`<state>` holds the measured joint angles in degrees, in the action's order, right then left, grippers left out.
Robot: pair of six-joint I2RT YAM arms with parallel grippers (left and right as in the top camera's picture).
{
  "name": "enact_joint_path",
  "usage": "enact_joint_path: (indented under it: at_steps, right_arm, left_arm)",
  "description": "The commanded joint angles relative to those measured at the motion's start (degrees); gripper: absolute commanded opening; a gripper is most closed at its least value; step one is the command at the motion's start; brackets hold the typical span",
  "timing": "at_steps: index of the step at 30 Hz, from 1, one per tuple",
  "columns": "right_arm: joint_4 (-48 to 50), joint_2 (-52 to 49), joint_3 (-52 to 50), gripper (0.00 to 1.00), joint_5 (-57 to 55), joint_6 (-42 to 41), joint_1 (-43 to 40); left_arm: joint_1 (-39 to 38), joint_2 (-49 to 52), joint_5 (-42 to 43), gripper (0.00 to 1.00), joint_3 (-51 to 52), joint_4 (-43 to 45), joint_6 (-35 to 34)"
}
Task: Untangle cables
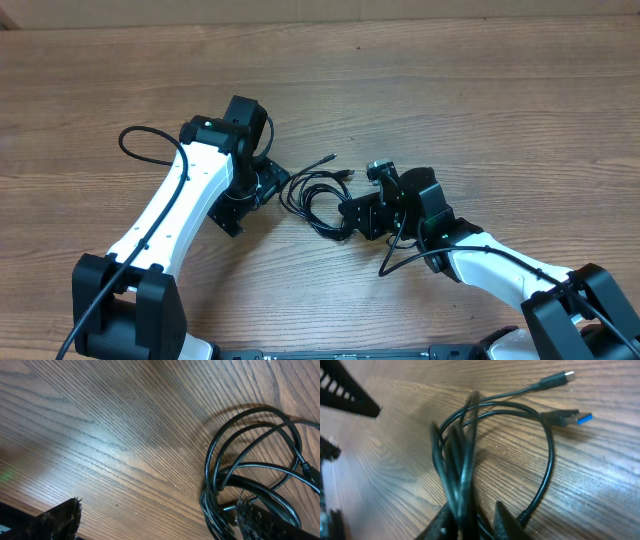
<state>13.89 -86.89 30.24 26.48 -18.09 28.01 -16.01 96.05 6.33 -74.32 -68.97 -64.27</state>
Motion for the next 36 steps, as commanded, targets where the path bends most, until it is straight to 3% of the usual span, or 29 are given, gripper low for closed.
enact_joint_path:
  at_steps: [1, 5, 9, 12, 15, 23, 28, 36]
  right_arm:
    - [-1.01, 0.17, 1.73, 0.04, 1.77, -0.07, -0.61]
    - [-1.46, 1.88, 4.24, 0.04, 11.47, -4.26, -3.48]
    - [-1.62, 3.67, 5.20, 0.04, 14.43, -8.72, -3.72]
    - [-1.62, 5.01, 5.25, 0.04, 17.59, -12.13, -3.72]
    - [-1.64, 6.56, 5.25, 0.04, 18.82, -14.91, -3.72]
    - [-1.81, 10.71, 5.27, 0.04, 18.67, -22.75, -3.72]
    - [-1.79, 10.78, 5.27, 0.04, 22.86, -25.64, -3.72]
    - [1.88, 10.78, 5.27, 0.04, 23.12, -35.19, -3.72]
  left_arm:
    - [-0.15, -0.92, 1.53, 1.00, -0.83, 0.00, 1.07]
    - [-1.62, -0.92, 3.98, 0.99, -0.83, 0.07, 1.42]
    - [-3.82, -0.92, 4.76, 0.93, -0.83, 0.70, 1.27]
    - [-5.95, -0.92, 4.63, 0.80, -0.83, 1.90, 1.29]
    - [-7.58, -0.92, 2.86, 0.76, -0.83, 2.89, 1.29]
    - [-8.63, -0.92, 0.52, 0.80, -0.83, 3.23, 1.27]
    - [-8.79, -0.90, 0.55, 0.67, -0.83, 5.40, 1.25]
    - [-8.79, -0.90, 0.74, 0.64, -0.83, 5.84, 1.25]
